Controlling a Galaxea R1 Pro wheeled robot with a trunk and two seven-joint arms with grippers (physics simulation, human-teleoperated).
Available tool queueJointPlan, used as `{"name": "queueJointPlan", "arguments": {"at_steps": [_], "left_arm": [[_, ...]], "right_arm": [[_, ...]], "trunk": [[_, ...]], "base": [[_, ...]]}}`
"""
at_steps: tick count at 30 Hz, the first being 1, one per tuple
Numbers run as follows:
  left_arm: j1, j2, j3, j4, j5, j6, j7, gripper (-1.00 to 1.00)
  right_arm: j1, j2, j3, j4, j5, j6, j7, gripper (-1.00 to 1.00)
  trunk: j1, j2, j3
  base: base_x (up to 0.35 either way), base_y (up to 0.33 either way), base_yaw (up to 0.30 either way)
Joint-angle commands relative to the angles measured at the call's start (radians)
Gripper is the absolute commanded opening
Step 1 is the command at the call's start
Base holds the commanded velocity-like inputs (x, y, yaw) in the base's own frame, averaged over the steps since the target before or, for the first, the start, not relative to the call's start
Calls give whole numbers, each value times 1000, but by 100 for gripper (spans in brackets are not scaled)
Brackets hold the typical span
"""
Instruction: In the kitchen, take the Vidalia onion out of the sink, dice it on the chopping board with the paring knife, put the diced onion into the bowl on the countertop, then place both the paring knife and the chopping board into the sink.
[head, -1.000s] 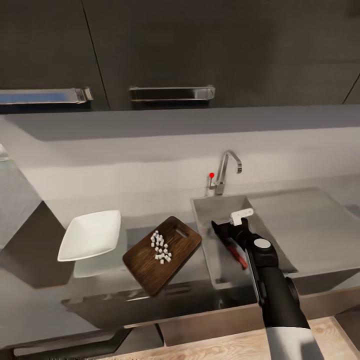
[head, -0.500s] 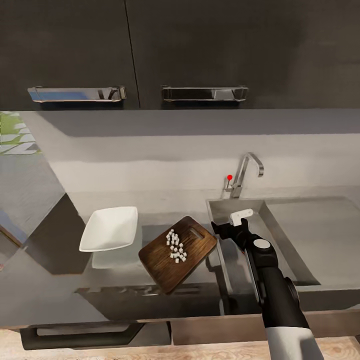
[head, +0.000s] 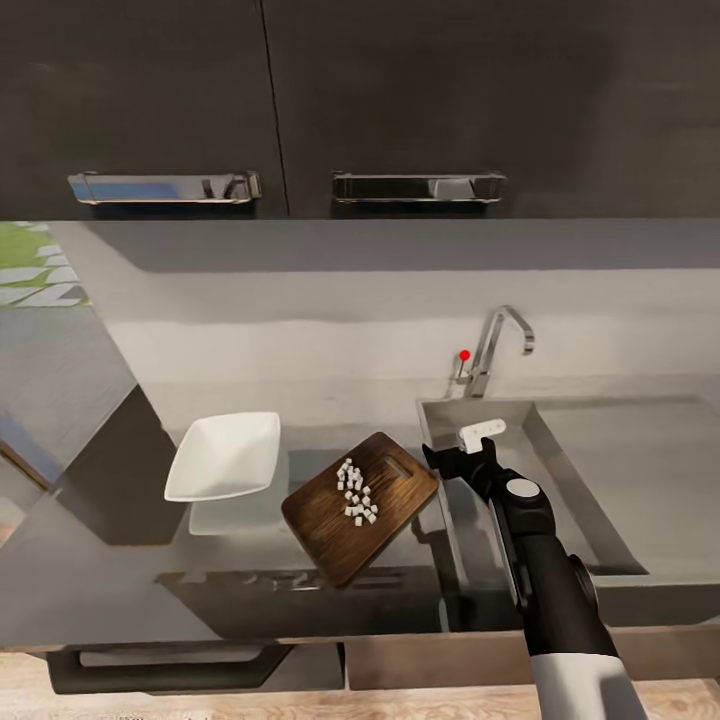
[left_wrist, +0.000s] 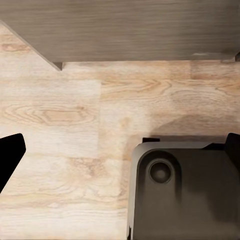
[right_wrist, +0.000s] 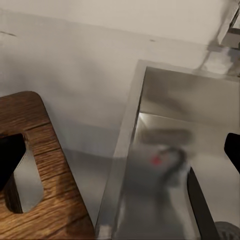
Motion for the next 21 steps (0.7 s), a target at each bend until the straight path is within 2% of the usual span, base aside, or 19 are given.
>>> {"name": "queueJointPlan", "arguments": {"at_steps": [1,8,21], "left_arm": [[0,0,-9,-2,9,-1,4,100],[0,0,-9,-2,9,-1,4,100],[0,0,-9,-2,9,-1,4,100]], "right_arm": [[-1,1,-3,-1,10,3,10,100],[-1,1,-3,-1,10,3,10,100],[-1,1,-3,0,10,3,10,100]], "trunk": [[1,-2,-2],[1,-2,-2],[1,-2,-2]], "base": [[0,0,122],[0,0,114],[0,0,38]]}}
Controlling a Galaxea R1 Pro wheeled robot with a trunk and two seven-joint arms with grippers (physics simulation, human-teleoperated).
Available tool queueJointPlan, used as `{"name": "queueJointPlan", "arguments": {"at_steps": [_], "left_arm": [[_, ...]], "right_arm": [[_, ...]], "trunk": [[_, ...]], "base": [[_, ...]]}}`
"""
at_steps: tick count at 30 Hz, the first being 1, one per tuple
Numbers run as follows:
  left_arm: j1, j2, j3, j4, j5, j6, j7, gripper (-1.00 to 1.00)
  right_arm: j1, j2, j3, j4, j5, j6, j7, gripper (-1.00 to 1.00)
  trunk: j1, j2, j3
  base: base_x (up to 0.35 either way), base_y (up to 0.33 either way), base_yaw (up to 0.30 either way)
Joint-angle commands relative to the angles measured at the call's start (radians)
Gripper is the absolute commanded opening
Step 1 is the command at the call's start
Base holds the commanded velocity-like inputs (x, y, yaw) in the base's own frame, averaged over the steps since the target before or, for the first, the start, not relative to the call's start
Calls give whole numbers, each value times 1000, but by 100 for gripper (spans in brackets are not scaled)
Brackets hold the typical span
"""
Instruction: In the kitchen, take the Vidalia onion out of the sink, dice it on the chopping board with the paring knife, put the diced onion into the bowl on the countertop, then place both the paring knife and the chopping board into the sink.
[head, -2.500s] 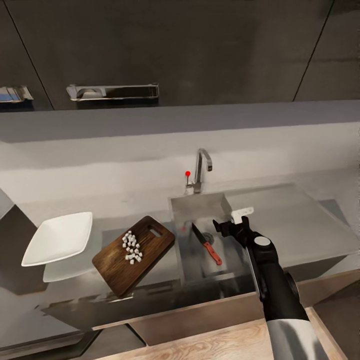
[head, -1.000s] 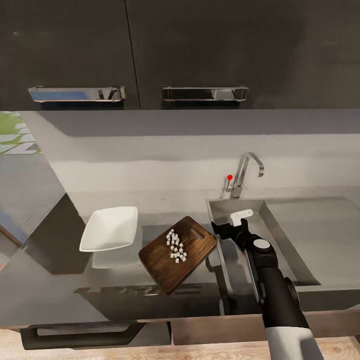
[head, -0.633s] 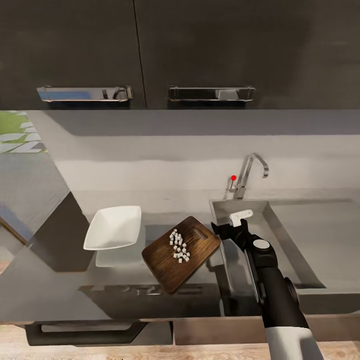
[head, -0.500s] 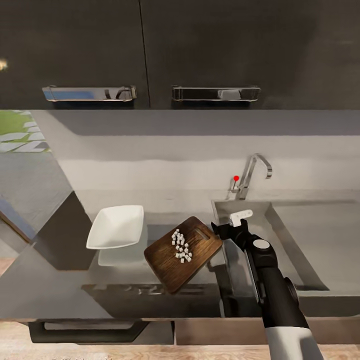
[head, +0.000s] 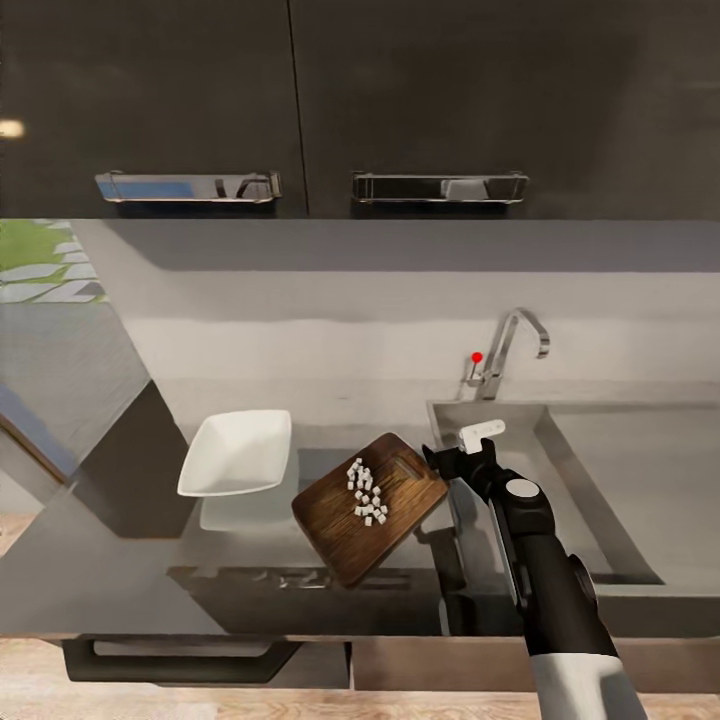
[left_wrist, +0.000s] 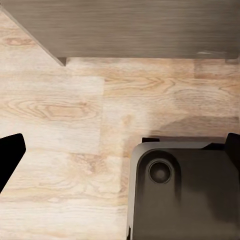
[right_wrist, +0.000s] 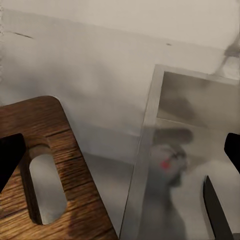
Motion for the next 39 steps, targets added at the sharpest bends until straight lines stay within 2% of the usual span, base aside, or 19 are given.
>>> {"name": "queueJointPlan", "arguments": {"at_steps": [1,12,20,27,39], "left_arm": [[0,1,-9,-2,9,-1,4,100],[0,1,-9,-2,9,-1,4,100],[0,1,-9,-2,9,-1,4,100],[0,1,-9,-2,9,-1,4,100],[0,1,-9,-2,9,-1,4,100]], "right_arm": [[-1,1,-3,0,10,3,10,100],[-1,2,-3,14,10,3,10,100],[-1,3,-3,18,10,3,10,100],[-1,3,-3,18,10,3,10,100],[-1,3,-3,24,10,3,10,100]], "trunk": [[1,-2,-2],[1,-2,-4],[1,-2,-12],[1,-2,-19],[1,-2,-32]], "base": [[0,0,75],[0,0,30],[0,7,0],[54,146,0],[4,-12,0]]}}
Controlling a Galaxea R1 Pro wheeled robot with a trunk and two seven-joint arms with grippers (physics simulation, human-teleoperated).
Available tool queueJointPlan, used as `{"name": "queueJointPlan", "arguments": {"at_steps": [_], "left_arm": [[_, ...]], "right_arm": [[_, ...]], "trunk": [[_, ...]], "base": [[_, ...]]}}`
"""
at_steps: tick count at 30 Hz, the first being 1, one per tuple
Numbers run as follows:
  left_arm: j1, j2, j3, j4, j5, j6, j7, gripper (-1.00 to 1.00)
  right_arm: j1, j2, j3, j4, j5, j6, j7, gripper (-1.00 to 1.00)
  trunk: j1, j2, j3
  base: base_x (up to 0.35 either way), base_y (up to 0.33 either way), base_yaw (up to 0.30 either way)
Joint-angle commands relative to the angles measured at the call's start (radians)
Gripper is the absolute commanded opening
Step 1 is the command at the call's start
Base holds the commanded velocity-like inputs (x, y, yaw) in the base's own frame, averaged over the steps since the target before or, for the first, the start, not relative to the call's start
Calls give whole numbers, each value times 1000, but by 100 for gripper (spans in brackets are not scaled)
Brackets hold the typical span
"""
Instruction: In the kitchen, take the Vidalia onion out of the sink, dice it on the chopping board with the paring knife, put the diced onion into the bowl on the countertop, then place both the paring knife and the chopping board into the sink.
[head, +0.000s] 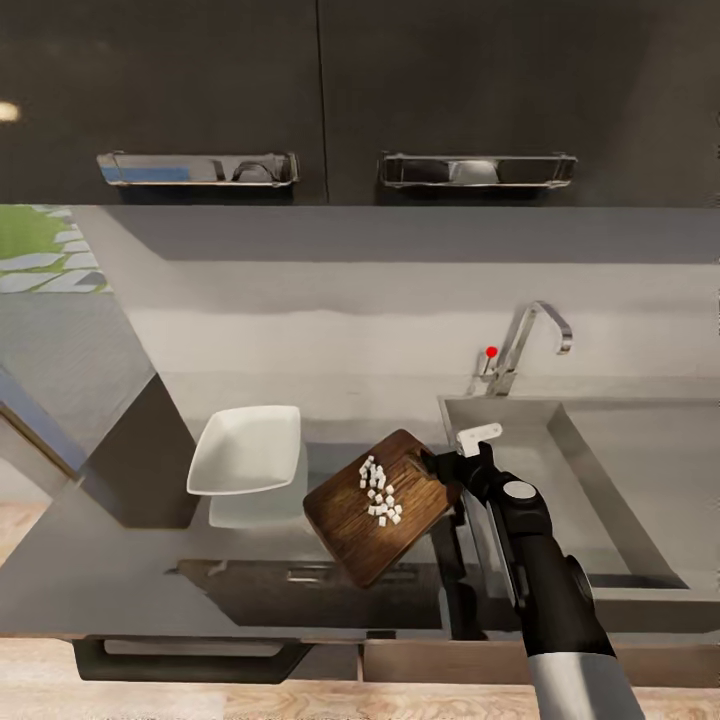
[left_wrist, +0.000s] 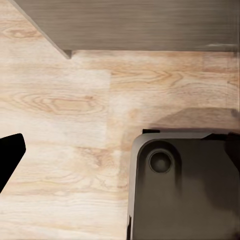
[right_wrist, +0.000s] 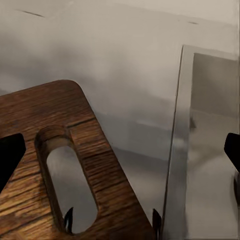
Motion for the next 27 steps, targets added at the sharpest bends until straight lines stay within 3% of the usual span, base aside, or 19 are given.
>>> {"name": "queueJointPlan", "arguments": {"at_steps": [1,7,27], "left_arm": [[0,1,-9,-2,8,-1,4,100],[0,1,-9,-2,8,-1,4,100],[0,1,-9,-2,8,0,4,100]], "right_arm": [[-1,1,-3,-1,11,3,10,100],[-1,1,-3,0,11,3,10,100],[-1,0,25,0,11,3,10,100]], "trunk": [[1,-2,-3],[1,-2,-9],[1,-2,-30]], "base": [[0,-216,0],[0,-145,0],[58,-3,28]]}}
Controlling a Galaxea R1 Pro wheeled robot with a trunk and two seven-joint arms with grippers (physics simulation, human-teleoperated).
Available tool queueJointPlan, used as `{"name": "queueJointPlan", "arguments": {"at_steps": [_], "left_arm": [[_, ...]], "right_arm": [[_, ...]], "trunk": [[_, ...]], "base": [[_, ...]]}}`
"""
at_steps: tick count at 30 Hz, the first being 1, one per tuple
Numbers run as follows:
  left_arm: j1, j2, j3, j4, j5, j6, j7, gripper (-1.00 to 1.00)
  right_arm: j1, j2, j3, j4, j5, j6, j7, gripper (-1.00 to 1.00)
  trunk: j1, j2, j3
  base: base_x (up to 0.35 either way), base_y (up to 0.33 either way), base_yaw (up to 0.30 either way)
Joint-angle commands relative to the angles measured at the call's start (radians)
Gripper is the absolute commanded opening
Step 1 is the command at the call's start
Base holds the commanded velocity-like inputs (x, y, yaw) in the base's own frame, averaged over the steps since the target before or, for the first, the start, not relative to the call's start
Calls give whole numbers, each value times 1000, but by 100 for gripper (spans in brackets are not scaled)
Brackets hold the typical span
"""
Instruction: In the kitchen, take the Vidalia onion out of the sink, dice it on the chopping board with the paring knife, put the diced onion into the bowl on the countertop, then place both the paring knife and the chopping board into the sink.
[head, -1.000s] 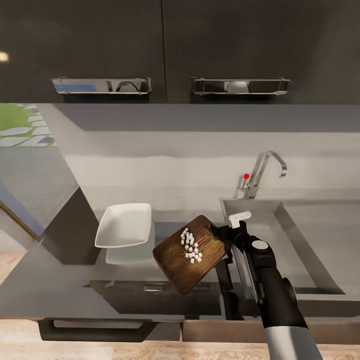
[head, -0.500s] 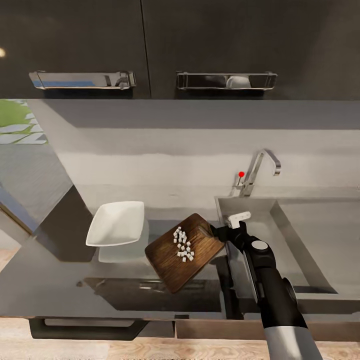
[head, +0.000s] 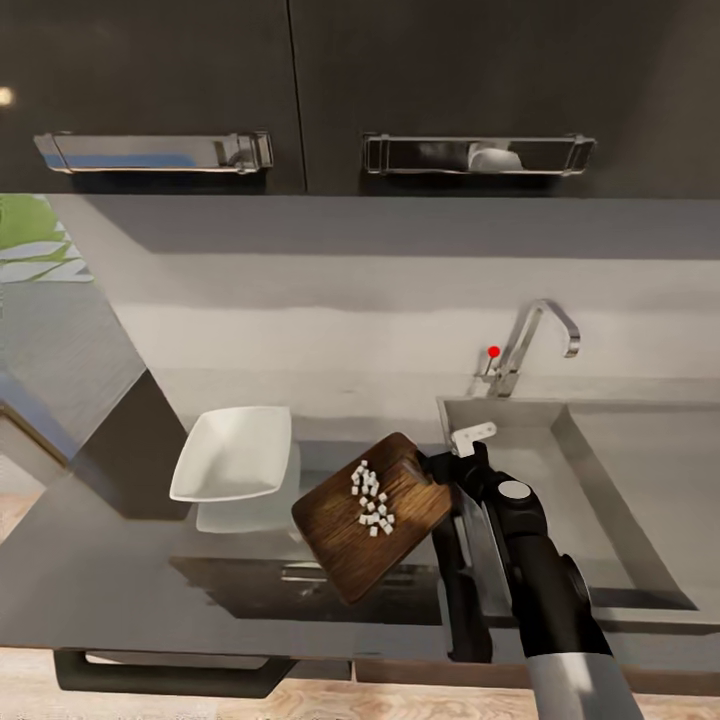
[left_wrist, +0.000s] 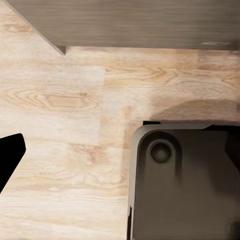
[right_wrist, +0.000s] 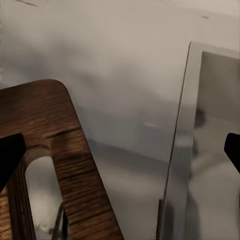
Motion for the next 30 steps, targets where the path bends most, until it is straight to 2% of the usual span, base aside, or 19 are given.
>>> {"name": "queueJointPlan", "arguments": {"at_steps": [1,14,20,30], "left_arm": [[1,1,-9,-2,9,-1,4,100],[1,1,-9,-2,9,-1,3,100],[1,0,-9,-2,9,-1,4,100],[1,1,-9,-2,9,-2,4,100]], "right_arm": [[-1,1,-3,-2,10,3,10,100],[-1,1,-2,-2,11,3,10,100],[-1,1,-2,-2,10,3,10,100],[-1,1,-2,-2,10,3,10,100]], "trunk": [[1,-2,-3],[1,-2,-16],[1,-2,-17],[1,-2,-17]], "base": [[4,0,62],[-41,-1,61],[0,-245,6],[0,-19,0]]}}
